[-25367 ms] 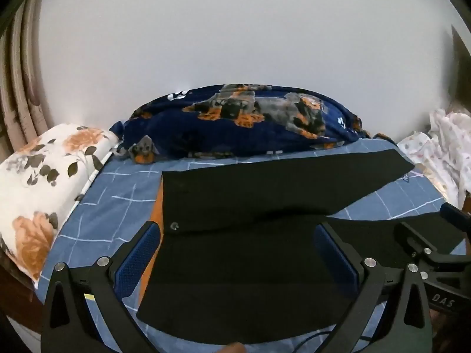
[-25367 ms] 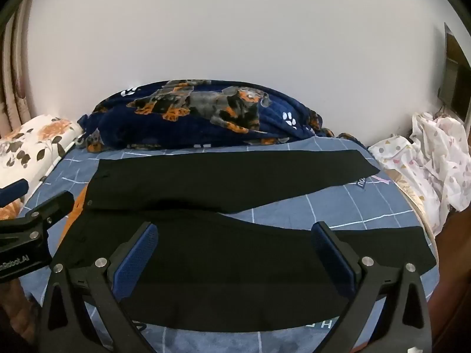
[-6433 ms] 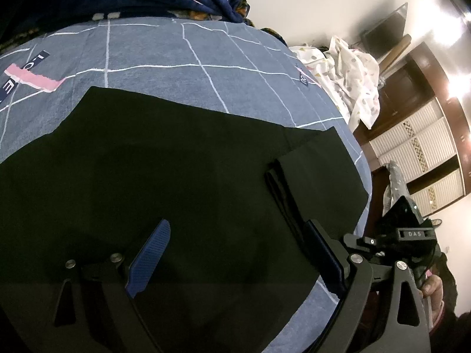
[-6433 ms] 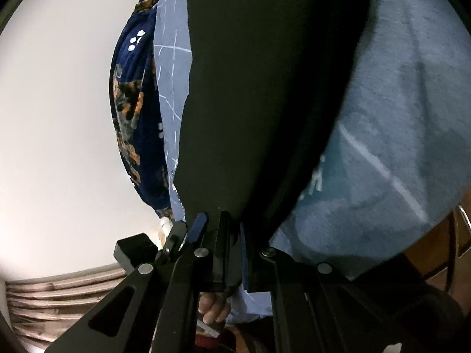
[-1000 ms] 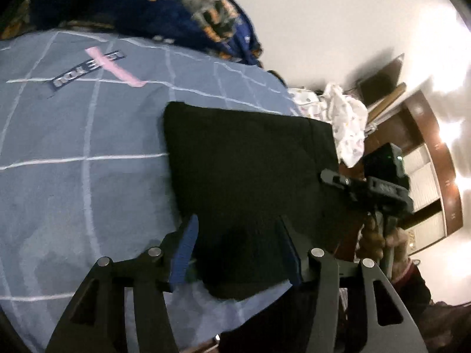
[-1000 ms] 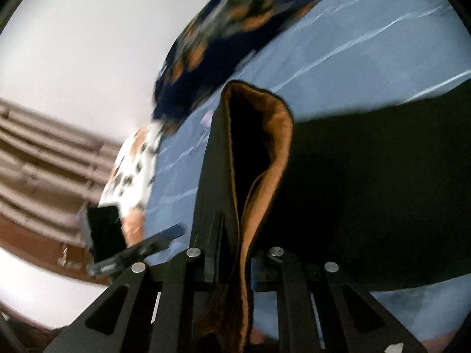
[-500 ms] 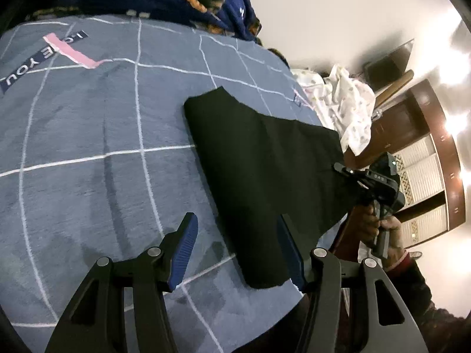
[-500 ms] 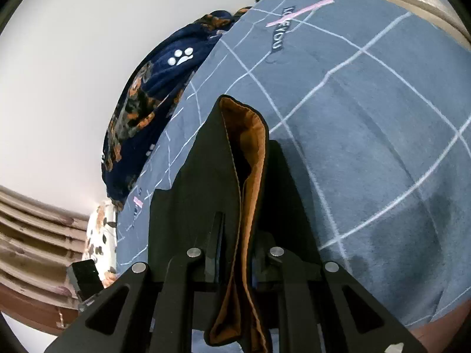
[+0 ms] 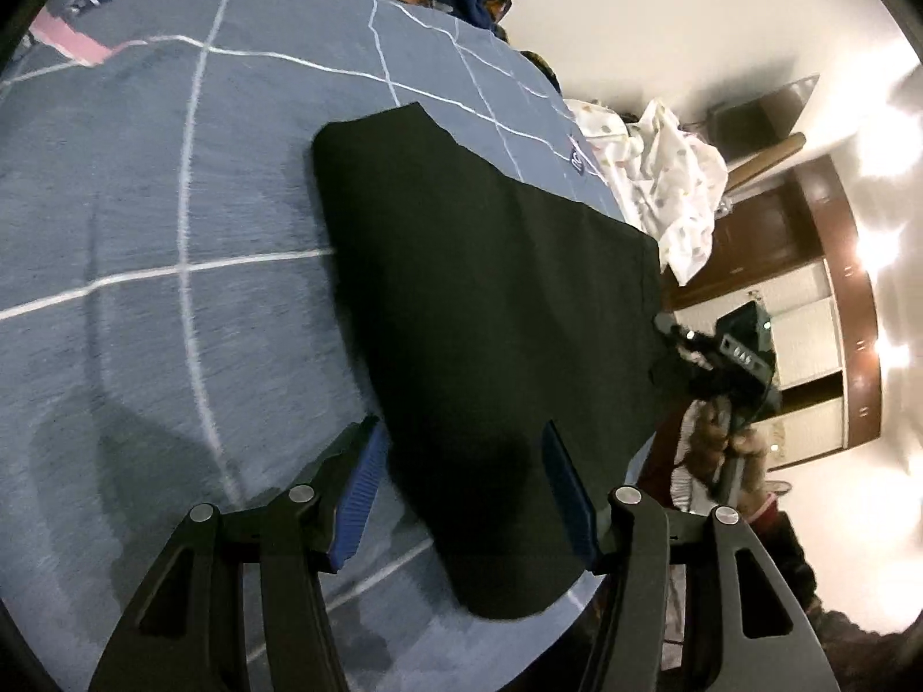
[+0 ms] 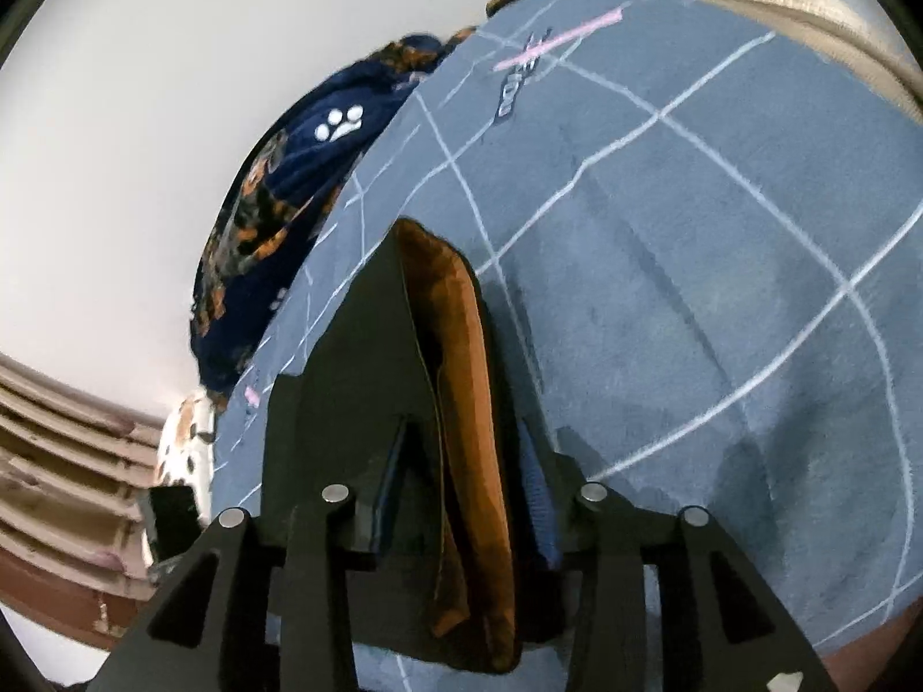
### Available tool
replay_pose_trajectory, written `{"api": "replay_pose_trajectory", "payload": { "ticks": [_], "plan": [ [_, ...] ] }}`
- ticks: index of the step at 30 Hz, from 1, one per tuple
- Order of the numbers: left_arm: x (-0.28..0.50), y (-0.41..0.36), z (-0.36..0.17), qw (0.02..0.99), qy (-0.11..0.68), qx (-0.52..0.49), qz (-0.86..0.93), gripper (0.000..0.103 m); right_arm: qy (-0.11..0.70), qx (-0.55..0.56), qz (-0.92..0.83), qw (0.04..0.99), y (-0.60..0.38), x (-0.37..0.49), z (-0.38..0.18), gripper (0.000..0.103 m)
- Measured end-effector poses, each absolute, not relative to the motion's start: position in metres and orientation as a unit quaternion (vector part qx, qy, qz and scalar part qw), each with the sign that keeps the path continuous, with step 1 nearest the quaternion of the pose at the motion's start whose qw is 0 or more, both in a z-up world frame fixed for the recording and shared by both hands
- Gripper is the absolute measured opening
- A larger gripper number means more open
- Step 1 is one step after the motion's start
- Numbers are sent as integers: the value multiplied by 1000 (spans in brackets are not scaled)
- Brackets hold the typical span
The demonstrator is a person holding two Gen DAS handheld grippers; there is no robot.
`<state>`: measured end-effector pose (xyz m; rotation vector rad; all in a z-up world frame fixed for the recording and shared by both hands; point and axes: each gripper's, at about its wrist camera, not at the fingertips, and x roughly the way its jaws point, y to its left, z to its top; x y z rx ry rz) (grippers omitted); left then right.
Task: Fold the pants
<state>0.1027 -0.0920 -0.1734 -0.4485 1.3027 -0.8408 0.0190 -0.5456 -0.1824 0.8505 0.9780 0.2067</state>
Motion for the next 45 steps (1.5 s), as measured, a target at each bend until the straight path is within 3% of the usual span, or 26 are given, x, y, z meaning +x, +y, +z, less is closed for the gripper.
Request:
{"api": "replay_pose_trajectory", "payload": {
  "ticks": [2, 7, 11, 12, 13, 15, 21, 25, 31, 38, 45],
  "plan": [
    [108, -98, -178, 683, 588, -205, -383, 61, 469, 399, 115, 780, -542, 23, -190, 38],
    [115, -110, -175, 672, 583, -211, -405, 80, 477, 387, 131, 779, -535, 31, -194, 42],
    [113, -124, -169, 684, 577, -162, -417, 79, 487, 359, 130, 785, -529, 37, -191, 35],
    [111, -128, -166, 692, 572, -144, -416, 66, 488, 356, 130, 786, -528, 37, -191, 34],
    [111, -130, -167, 696, 571, -136, -413, 44, 487, 357, 129, 787, -528, 36, -192, 31],
    [111, -125, -171, 697, 574, -144, -404, 25, 480, 366, 127, 787, -529, 33, -193, 29],
    [107, -118, -151, 709, 546, -156, -418, 9, 451, 436, 129, 768, -531, 23, -199, 23],
    [108, -99, -139, 717, 539, -161, -411, 9, 437, 480, 150, 746, -515, 20, -200, 21],
    [103, -9, -127, 746, 527, -200, -355, 9, 436, 519, 215, 703, -444, 23, -207, 21],
    [79, 95, -146, 776, 522, -238, -261, 10, 479, 462, 274, 695, -340, 36, -214, 22],
    [70, 90, -139, 800, 502, -220, -245, 18, 431, 476, 239, 728, -386, 4, -164, 24]
  ]
}}
